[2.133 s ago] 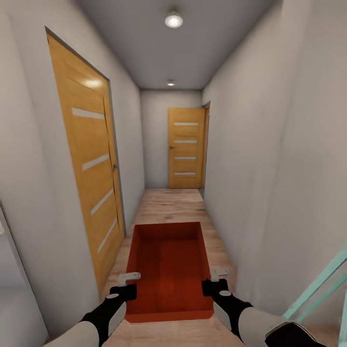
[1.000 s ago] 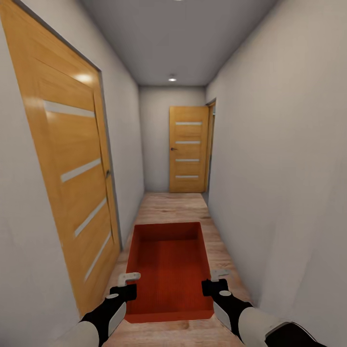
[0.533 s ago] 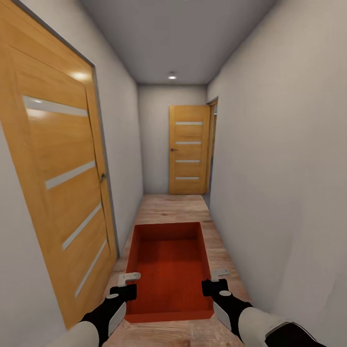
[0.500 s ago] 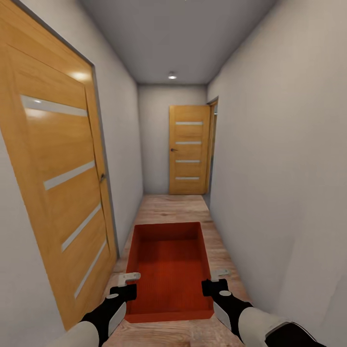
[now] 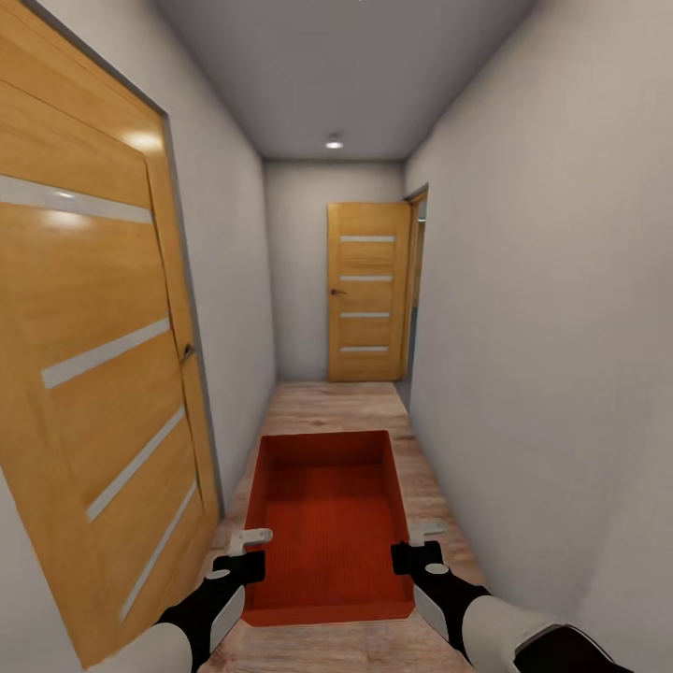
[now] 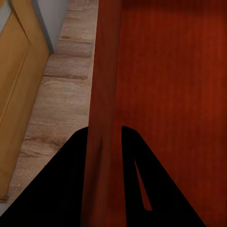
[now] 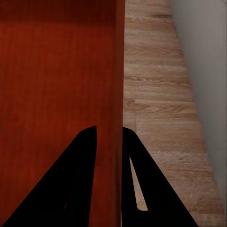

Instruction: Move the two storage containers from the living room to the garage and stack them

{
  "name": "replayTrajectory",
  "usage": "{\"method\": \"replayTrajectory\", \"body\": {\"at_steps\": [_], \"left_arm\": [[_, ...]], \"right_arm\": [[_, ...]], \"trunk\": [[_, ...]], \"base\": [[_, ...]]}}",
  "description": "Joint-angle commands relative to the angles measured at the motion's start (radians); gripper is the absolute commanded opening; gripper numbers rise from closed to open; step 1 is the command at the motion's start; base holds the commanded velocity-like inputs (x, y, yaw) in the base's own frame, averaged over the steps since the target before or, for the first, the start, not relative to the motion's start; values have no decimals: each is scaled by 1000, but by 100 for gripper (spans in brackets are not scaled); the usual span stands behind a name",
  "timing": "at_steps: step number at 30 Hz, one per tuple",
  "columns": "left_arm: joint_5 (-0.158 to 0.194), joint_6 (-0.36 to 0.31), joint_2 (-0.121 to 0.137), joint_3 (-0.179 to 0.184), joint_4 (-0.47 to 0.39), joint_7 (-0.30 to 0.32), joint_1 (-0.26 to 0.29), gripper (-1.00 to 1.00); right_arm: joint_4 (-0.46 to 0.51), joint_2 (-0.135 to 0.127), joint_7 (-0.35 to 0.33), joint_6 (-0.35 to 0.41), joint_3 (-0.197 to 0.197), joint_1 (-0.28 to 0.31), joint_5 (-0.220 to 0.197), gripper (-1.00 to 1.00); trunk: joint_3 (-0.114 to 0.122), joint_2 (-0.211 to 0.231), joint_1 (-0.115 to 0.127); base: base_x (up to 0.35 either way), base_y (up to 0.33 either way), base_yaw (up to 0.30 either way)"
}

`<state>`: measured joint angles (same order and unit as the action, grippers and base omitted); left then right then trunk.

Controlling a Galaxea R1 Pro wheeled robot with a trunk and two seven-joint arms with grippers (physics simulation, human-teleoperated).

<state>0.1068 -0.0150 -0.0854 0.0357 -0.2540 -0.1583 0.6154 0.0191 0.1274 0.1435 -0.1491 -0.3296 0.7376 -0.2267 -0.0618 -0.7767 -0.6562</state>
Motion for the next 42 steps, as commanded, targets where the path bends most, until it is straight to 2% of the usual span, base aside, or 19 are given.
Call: {"method": "replayTrajectory", "body": {"at_steps": [1,15,42], "left_arm": [[10,-2,12,1,2,-20,0,-100],[10,-2,12,1,2,-20,0,-100],[10,-2,12,1,2,-20,0,-100]], "right_arm": [[1,0,5,-98,18,2,-11,-100],[1,0,5,-98,18,2,-12,-100],[1,0,5,-98,19,2,-13,-100]], "trunk": [[-2,-1,-1],[-2,-1,-1],[-2,-1,-1]], "base": [[323,0,0],[323,0,62],[323,0,1]]}}
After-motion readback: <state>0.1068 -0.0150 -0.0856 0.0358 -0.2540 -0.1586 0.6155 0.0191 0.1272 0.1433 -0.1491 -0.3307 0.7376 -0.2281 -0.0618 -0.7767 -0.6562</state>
